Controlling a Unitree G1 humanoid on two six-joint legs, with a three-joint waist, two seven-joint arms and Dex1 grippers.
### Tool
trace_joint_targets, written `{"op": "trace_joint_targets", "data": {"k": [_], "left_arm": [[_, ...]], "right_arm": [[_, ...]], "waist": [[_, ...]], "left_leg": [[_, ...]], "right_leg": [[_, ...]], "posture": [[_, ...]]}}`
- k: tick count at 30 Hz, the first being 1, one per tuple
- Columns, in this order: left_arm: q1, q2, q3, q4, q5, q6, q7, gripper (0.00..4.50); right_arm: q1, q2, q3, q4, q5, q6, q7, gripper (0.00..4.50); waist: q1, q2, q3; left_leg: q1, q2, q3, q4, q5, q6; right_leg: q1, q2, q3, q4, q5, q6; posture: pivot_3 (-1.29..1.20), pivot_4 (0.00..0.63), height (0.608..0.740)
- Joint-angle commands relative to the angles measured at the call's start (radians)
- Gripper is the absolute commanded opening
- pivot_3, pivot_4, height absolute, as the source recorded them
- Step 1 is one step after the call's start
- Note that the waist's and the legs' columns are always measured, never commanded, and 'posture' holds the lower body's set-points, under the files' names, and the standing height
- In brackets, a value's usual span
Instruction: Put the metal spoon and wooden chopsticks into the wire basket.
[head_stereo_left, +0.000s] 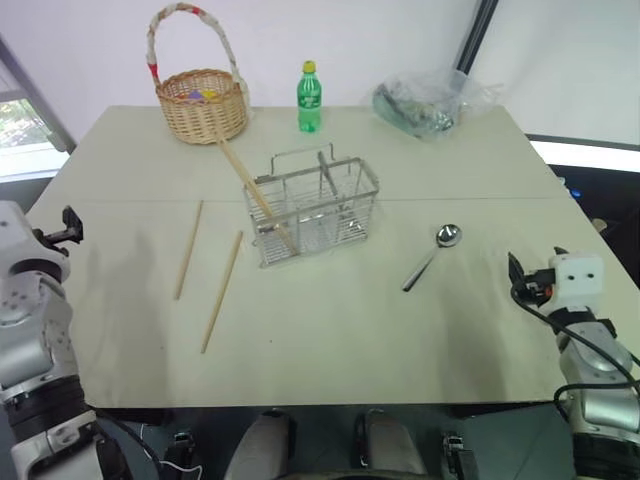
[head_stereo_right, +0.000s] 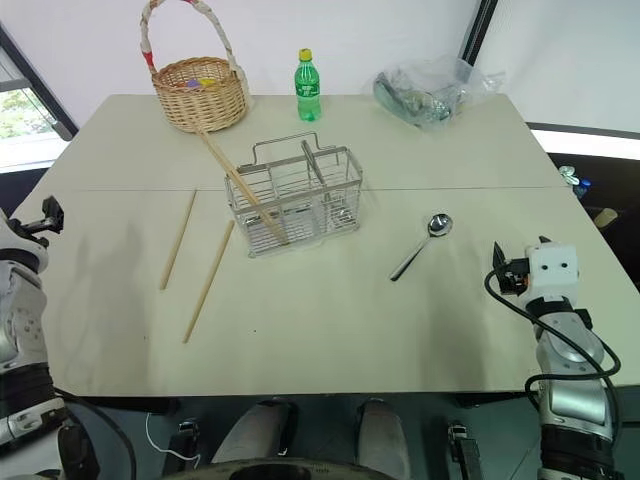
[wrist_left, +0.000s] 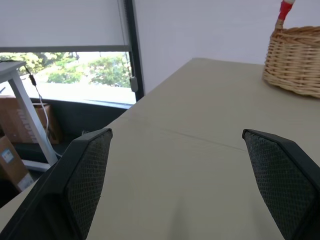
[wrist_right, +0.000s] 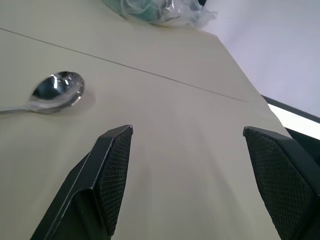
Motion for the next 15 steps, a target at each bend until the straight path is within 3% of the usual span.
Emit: {"op": "trace_joint_targets", "data": {"k": [1, 15], "left_arm": [[-0.028, 0.012, 0.001, -0.009, -0.013, 0.005, -0.002, 4.39], [-0.006, 0.013, -0.033, -0.051, -0.019, 0.005, -0.044, 4.39]], "right_arm": [[-0.004, -0.013, -0.028, -0.045, 0.006, -0.017, -0.009, 3.64], [-0.068, -0.091, -0.04, -0.026, 0.016, -0.004, 0.025, 3.64]], "waist": [[-0.002, 0.0, 0.0], [0.0, 0.0, 0.0]], "left_leg": [[0.0, 0.0, 0.0, 0.0, 0.0, 0.0], [0.0, 0.0, 0.0, 0.0, 0.0, 0.0]], "right_leg": [[0.0, 0.0, 0.0, 0.0, 0.0, 0.0], [0.0, 0.0, 0.0, 0.0, 0.0, 0.0]], "posture": [[0.0, 0.15, 0.674], [0.0, 0.15, 0.674]]}}
